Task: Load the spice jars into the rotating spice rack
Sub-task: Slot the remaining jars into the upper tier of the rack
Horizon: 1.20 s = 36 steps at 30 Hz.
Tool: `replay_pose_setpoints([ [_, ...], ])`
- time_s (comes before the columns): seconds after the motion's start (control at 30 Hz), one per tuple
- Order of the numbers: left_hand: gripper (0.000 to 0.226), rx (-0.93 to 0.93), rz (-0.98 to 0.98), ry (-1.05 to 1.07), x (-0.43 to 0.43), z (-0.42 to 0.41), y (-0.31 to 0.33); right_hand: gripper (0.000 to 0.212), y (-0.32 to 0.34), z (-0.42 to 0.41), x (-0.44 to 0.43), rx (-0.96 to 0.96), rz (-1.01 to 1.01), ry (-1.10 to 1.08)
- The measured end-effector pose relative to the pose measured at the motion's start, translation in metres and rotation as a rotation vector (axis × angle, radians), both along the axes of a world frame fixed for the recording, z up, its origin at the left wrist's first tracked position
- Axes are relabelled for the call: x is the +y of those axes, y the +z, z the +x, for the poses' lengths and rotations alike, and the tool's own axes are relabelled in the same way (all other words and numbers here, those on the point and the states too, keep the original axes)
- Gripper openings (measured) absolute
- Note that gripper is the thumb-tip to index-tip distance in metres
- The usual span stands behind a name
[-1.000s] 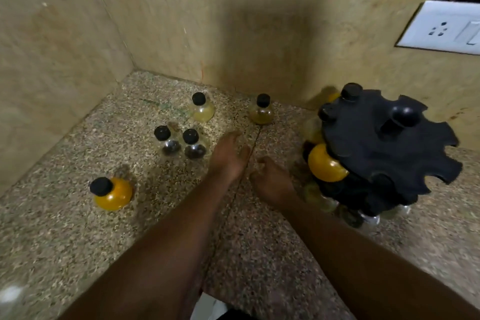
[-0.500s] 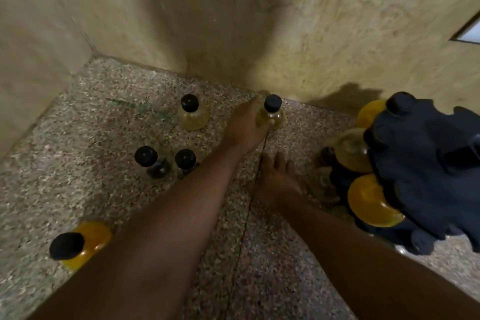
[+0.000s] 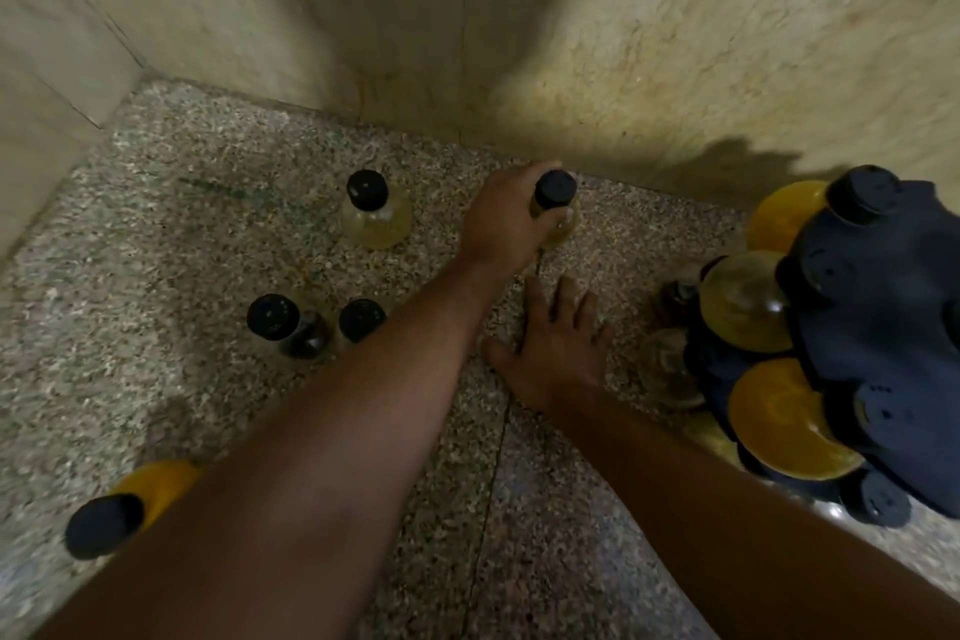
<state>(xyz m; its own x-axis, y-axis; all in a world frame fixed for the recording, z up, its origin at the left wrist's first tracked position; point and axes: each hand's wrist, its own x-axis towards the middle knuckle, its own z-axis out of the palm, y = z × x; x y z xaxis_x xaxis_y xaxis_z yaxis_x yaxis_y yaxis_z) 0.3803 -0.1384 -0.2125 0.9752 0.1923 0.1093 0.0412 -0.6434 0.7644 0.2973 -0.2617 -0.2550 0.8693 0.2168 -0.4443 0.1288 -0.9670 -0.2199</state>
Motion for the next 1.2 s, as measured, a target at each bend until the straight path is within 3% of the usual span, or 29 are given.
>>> replay_pose_setpoints([
  [0.27,0.054,-0.066,0.033,0.091,-0.005,-0.043,0.029,0.09,0.02,-0.025,-0.016,-0.063,0.154,0.005],
  [0.63,0.058,-0.105,0.043,0.3,-0.056,-0.142,0.049,0.055,0.064,-0.091,-0.078,-0.096,0.585,-0.039],
  [0.97,0.053,-0.059,0.079,0.408,-0.155,-0.251,0.062,0.035,0.09,-0.16,-0.181,-0.131,0.813,-0.366],
  [1.2,0.053,-0.094,0.069,0.313,-0.216,-0.279,0.074,0.036,0.109,-0.167,-0.245,-0.148,1.042,-0.619],
])
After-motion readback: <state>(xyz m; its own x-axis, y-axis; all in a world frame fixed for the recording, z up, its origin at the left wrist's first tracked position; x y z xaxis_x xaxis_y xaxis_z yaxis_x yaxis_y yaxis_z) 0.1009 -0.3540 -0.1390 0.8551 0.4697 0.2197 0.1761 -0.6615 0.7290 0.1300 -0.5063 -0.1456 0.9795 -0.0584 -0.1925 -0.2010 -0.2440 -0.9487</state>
